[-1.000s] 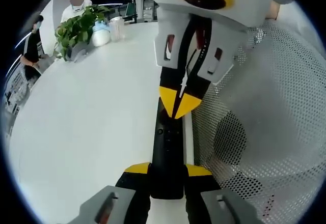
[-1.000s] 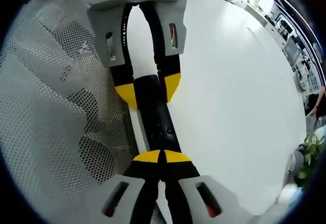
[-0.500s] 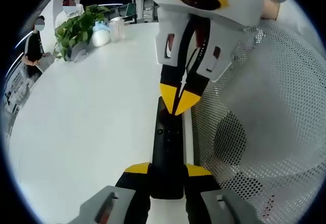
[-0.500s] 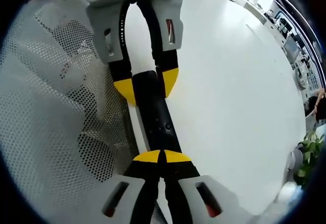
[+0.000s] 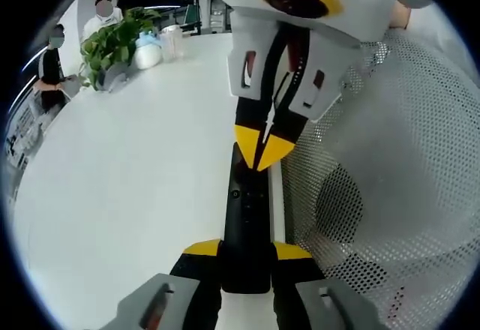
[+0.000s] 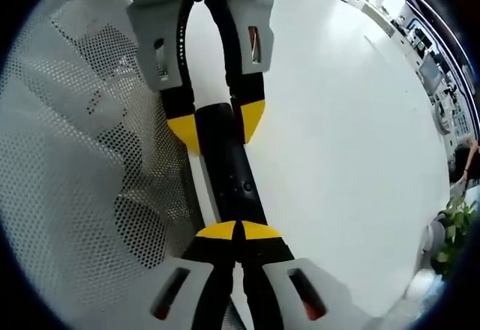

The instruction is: Press the specified remote control buttons in sequence, fully releasing each button before pressing the next.

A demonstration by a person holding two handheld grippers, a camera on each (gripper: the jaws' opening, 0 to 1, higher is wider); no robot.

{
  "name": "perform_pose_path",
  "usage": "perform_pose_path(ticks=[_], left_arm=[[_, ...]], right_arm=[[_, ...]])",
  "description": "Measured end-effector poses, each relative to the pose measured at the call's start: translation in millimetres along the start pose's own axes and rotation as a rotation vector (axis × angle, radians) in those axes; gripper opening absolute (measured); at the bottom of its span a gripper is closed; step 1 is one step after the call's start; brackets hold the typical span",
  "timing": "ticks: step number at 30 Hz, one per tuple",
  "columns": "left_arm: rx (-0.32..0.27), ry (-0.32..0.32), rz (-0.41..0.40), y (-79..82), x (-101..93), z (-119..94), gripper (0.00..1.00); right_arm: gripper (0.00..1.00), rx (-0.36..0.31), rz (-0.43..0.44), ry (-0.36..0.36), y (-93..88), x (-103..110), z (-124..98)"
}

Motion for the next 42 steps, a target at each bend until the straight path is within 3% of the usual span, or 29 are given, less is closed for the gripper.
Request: perform_pose_path(ticks=[11, 18, 42], left_arm=[[0.006, 0.004, 0.005, 0.4, -0.5, 0, 0.24], [0.008, 0.006, 0.004, 0.8, -0.5, 0, 0.24], [0.008, 0.002, 0.000, 0.9, 0.0, 1, 0.24]], right_arm=[[0.00, -0.031, 0.061, 0.020, -3.4, -2, -1], [0.00, -0.089, 0.165, 0.063, -10.2, -7, -1], [0.00, -0.083, 0.184, 0.068, -11.3, -6, -2]])
Point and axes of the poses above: the point that each gripper's makers call its tool centre point, and the gripper's own axes: z roughly forward along the fingers, x roughly to its left, y roughly out of its top, the point moved 8 cm from there along -z, roughly backward along the fingers, and after that the axes turned 4 degrees about -y, right-handed, at the moved point
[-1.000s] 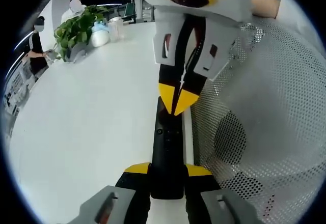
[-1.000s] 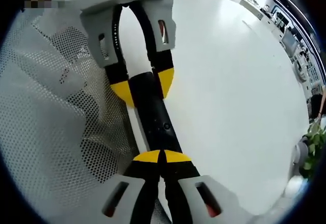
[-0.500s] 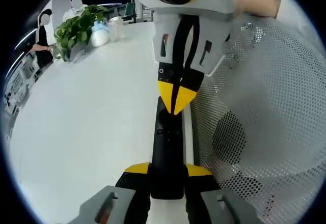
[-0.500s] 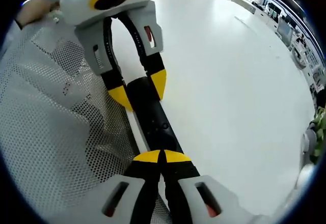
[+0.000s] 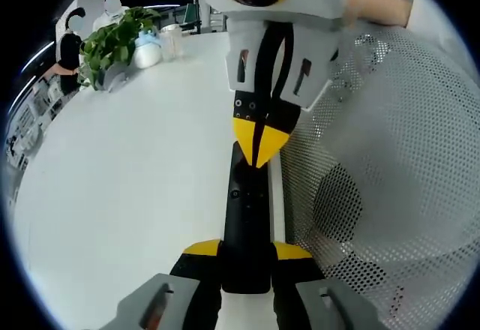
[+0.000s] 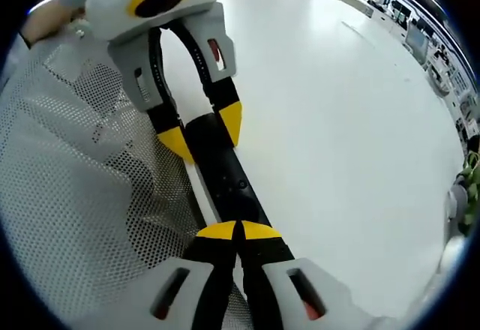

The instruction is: Press the specified remote control buttons in sequence, fully releasing each button before pressing the next.

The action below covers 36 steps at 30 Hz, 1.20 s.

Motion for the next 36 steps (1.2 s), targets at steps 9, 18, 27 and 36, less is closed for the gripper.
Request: perform_pose_path(ticks=[9, 18, 27, 36], left_arm=[[0.001, 0.000, 0.001, 0.1, -0.2, -0.4, 0.24], [0.003, 0.002, -0.001, 0.5, -0.4, -0.5, 0.24], [0.002, 0.003, -0.003, 0.5, -0.4, -0.5, 0.24], [0.000, 0.001, -0.003, 0.2, 0.2, -0.1, 0.24]], right_arm=[[0.00, 0.019, -0.059, -0.019, 1.9, 2.8, 0.9], [0.00, 0.030, -0.089, -0.028, 2.7, 2.6, 1.3], [0.00, 0.003, 0.031, 0.002, 0.0, -1.7, 0.8], [0.00, 0.009, 0.021, 0.001, 0.8, -0.7, 1.0]])
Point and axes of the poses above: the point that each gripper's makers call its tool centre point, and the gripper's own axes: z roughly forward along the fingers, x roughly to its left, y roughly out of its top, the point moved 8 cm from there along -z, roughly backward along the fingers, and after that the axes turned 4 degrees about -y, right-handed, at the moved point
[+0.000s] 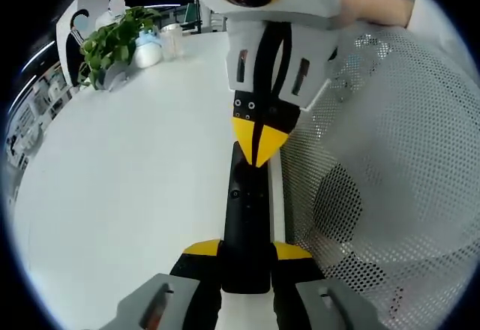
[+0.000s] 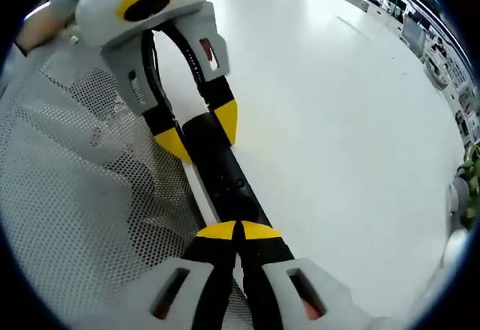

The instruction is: Press the specified remote control buttons in sequence, fully releasing each button before pressing the next.

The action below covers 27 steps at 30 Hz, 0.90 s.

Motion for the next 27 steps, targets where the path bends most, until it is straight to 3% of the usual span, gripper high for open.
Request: perform_pose_path(ticks=[12, 27], left_arm=[[-0.002, -0.001, -0.001, 0.0, -0.3, 0.2, 0.24], [-0.004, -0.003, -0.002, -0.8, 0.4, 0.1, 0.24]], right_arm=[[0.00, -0.007, 0.027, -0.006, 2.3, -2.3, 0.9], [0.00, -0.026, -0.010, -0.015, 7.8, -1.7, 4.4]])
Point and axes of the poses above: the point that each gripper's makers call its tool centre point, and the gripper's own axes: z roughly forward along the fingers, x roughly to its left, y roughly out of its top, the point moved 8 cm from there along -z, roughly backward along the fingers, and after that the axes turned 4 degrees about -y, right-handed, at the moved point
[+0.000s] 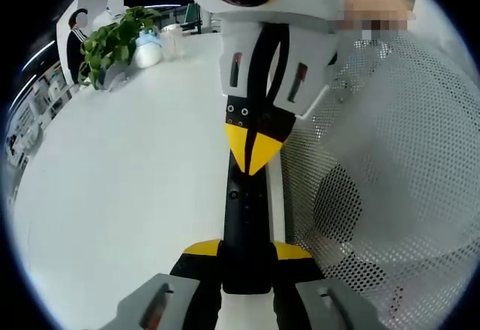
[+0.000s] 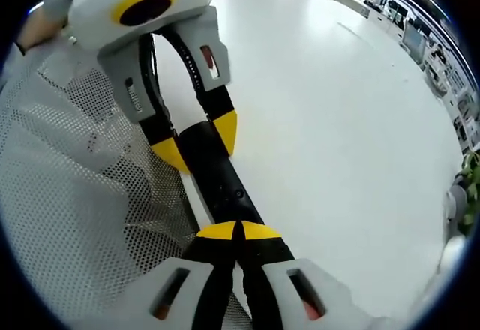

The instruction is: Press the specified remote control buttons in sequence, fully releasing each button before pressing the next.

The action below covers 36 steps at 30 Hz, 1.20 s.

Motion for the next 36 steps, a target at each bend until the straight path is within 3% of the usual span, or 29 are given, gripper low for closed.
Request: perform_pose_path(ticks=[8, 17, 36], left_arm=[[-0.001, 0.000, 0.000, -0.2, 0.3, -0.1, 0.24], [0.000, 0.001, -0.002, 0.0, 0.0, -0.2, 0.24], [0.001, -0.001, -0.001, 0.3, -0.3, -0.7, 0.24]], right_arm=[[0.00, 0.027, 0.008, -0.006, 2.0, 0.2, 0.7], [0.00, 0.007, 0.047, 0.015, 0.7, -1.7, -0.2], [0.00, -0.020, 0.017, 0.009, 6.9, -2.1, 1.5]])
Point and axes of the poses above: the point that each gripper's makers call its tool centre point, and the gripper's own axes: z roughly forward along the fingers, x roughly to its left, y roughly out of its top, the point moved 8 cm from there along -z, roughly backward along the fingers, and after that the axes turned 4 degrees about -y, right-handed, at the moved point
